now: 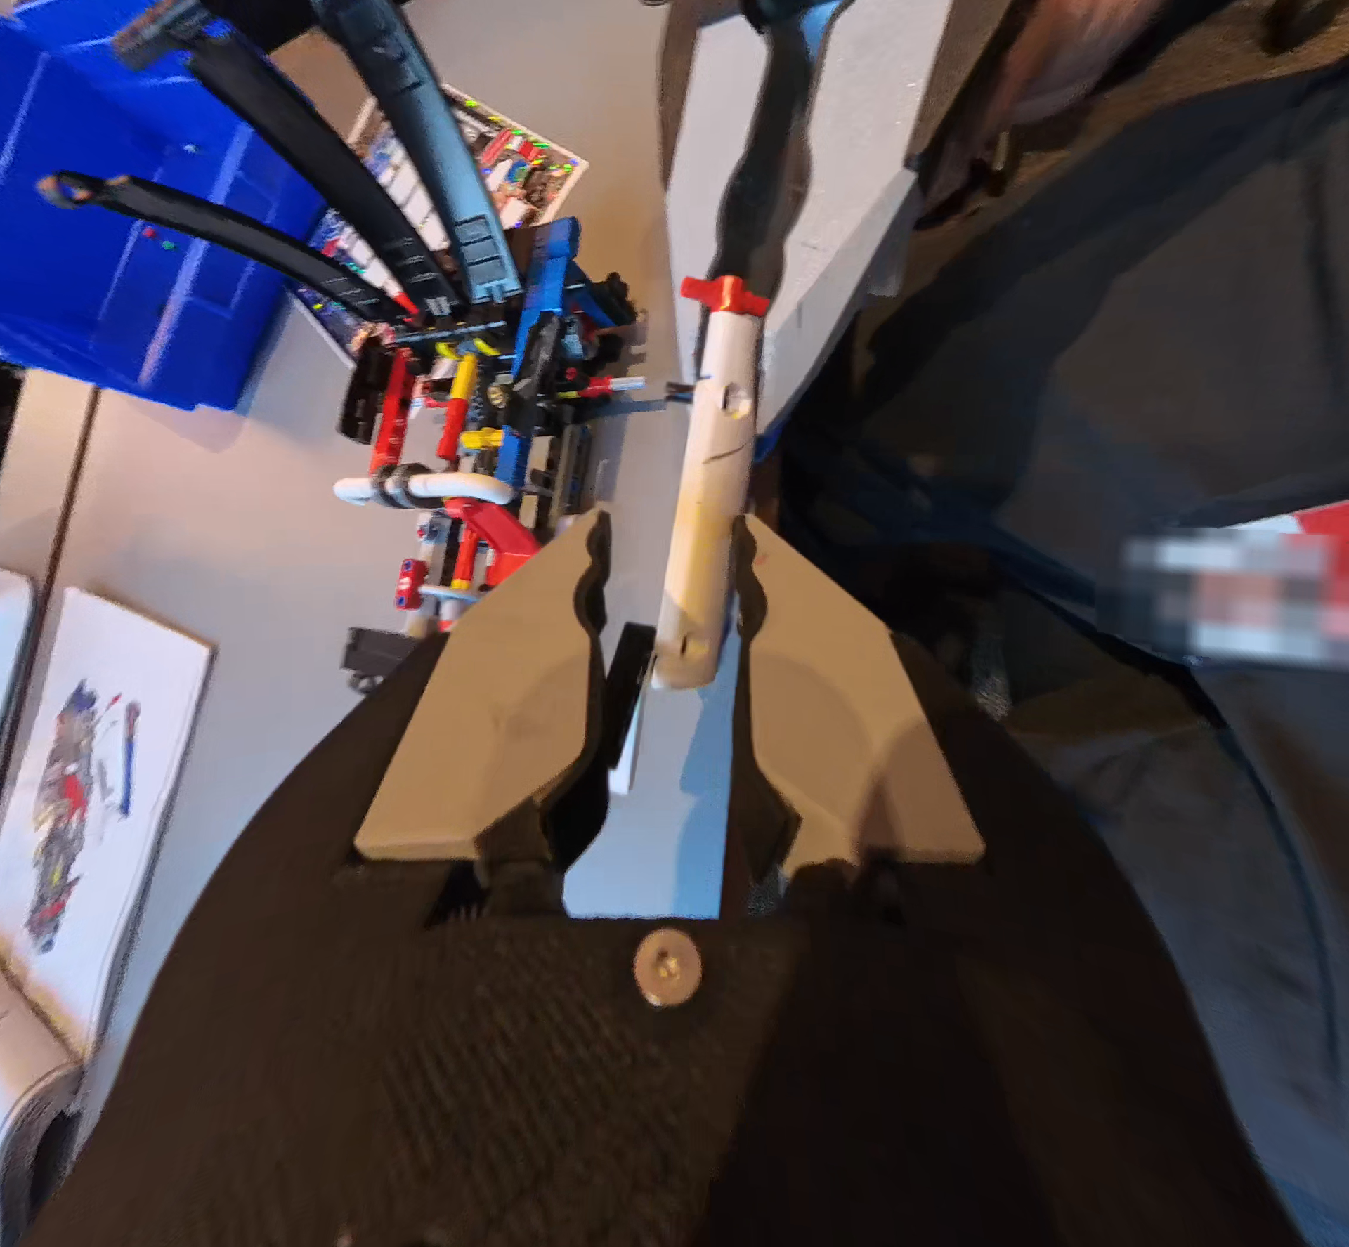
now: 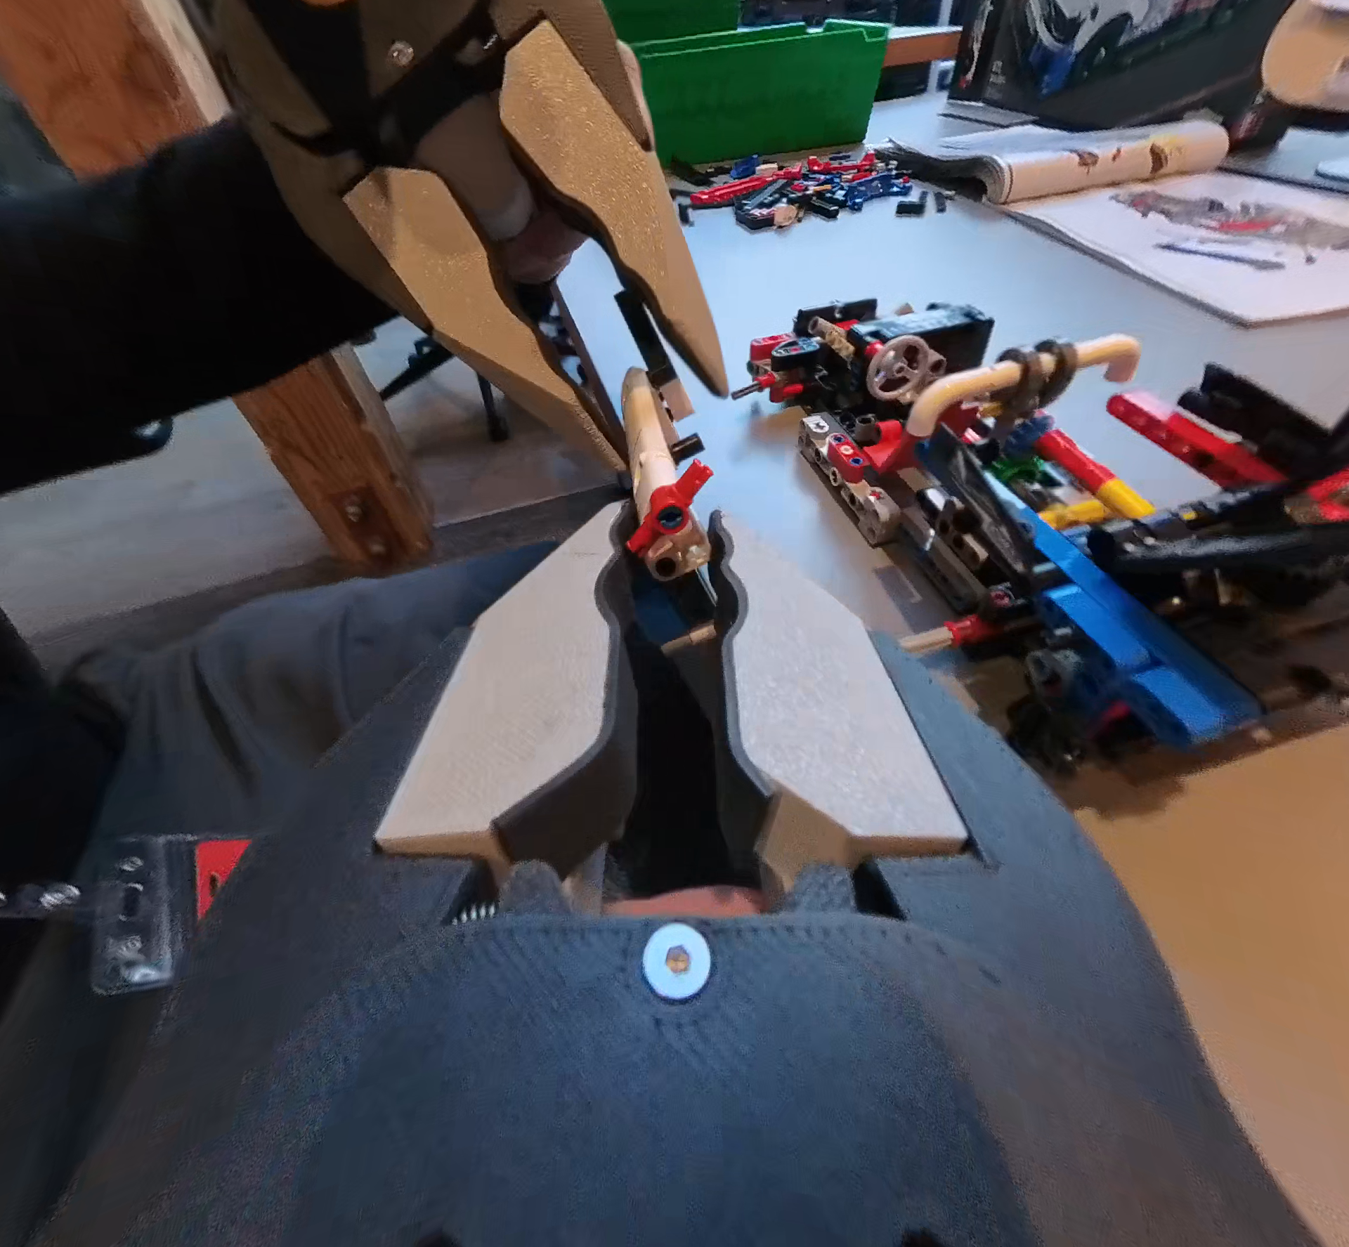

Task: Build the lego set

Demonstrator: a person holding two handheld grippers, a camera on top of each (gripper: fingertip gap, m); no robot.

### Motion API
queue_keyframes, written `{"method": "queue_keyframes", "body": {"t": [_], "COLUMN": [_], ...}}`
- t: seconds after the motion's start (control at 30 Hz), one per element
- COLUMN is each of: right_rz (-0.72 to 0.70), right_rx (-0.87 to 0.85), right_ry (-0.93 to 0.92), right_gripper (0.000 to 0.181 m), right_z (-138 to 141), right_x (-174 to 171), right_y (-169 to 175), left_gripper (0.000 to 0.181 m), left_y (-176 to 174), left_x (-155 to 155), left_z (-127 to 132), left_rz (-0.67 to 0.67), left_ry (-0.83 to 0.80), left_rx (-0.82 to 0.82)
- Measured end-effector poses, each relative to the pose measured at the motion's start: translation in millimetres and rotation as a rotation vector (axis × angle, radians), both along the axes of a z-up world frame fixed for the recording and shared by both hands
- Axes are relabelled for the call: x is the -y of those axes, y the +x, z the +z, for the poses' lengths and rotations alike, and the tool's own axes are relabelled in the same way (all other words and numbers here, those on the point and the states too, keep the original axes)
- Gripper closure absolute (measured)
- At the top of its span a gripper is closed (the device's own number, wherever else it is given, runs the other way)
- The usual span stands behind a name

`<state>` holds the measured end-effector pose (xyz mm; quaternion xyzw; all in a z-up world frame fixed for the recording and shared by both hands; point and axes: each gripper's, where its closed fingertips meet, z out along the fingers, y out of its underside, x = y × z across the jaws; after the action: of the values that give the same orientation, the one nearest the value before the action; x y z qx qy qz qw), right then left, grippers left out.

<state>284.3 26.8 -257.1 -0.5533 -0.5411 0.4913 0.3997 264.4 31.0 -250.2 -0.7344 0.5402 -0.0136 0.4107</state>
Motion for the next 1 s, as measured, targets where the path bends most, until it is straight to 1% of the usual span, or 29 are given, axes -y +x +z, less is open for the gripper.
{"method": "queue_keyframes", "body": {"t": [0.07, 0.17, 0.27, 0.33, 0.43, 0.47, 0.53, 0.63, 0.7, 0.77, 0.8, 0.9, 1.0], "right_rz": [-0.034, -0.063, -0.061, -0.048, -0.015, -0.013, -0.015, 0.005, 0.014, 0.02, 0.026, 0.082, 0.09], "right_rx": [-0.005, -0.024, -0.067, -0.089, -0.113, -0.112, -0.108, -0.129, -0.145, -0.149, -0.151, -0.178, -0.174], "right_ry": [-0.064, -0.164, -0.258, -0.318, -0.398, -0.413, -0.43, -0.461, -0.483, -0.498, -0.505, -0.514, -0.5], "right_gripper": [0.166, 0.167, 0.167, 0.167, 0.167, 0.167, 0.167, 0.168, 0.167, 0.167, 0.167, 0.168, 0.168], "right_z": [-1.1, -1.3, 3.0, 5.3, 8.2, 8.1, 7.5, 11.8, 14.4, 14.4, 14.7, 21.2, 20.4], "right_x": [-9.0, -22.6, -30.4, -32.2, -30.4, -30.2, -30.9, -30.4, -30.0, -29.7, -29.1, -20.7, -18.5], "right_y": [2.8, 7.8, 10.9, 10.8, 8.5, 7.5, 5.6, 3.4, 1.7, 0.4, 0.0, -0.5, -1.2], "left_gripper": [0.147, 0.135, 0.124, 0.12, 0.119, 0.115, 0.117, 0.116, 0.111, 0.108, 0.11, 0.126, 0.125], "left_y": [-3.7, -4.8, -2.8, 2.8, 1.9, 4.0, 8.1, 10.7, 6.9, 4.8, 2.4, -6.2, -7.1], "left_x": [-7.4, -12.9, -18.0, -20.3, -30.0, -30.3, -28.9, -27.6, -29.3, -29.2, -30.2, -34.8, -35.6], "left_z": [4.4, 7.5, 5.9, 2.9, 2.3, -0.5, -6.3, -6.2, -4.9, -9.0, -9.4, -12.0, -14.1], "left_rz": [0.036, 0.059, 0.071, 0.068, 0.119, 0.12, 0.12, 0.13, 0.159, 0.172, 0.187, 0.228, 0.23], "left_ry": [0.042, 0.103, 0.206, 0.285, 0.446, 0.467, 0.496, 0.551, 0.572, 0.548, 0.547, 0.559, 0.569], "left_rx": [0.001, -0.011, -0.087, -0.146, -0.266, -0.29, -0.33, -0.358, -0.38, -0.379, -0.384, -0.437, -0.46]}}
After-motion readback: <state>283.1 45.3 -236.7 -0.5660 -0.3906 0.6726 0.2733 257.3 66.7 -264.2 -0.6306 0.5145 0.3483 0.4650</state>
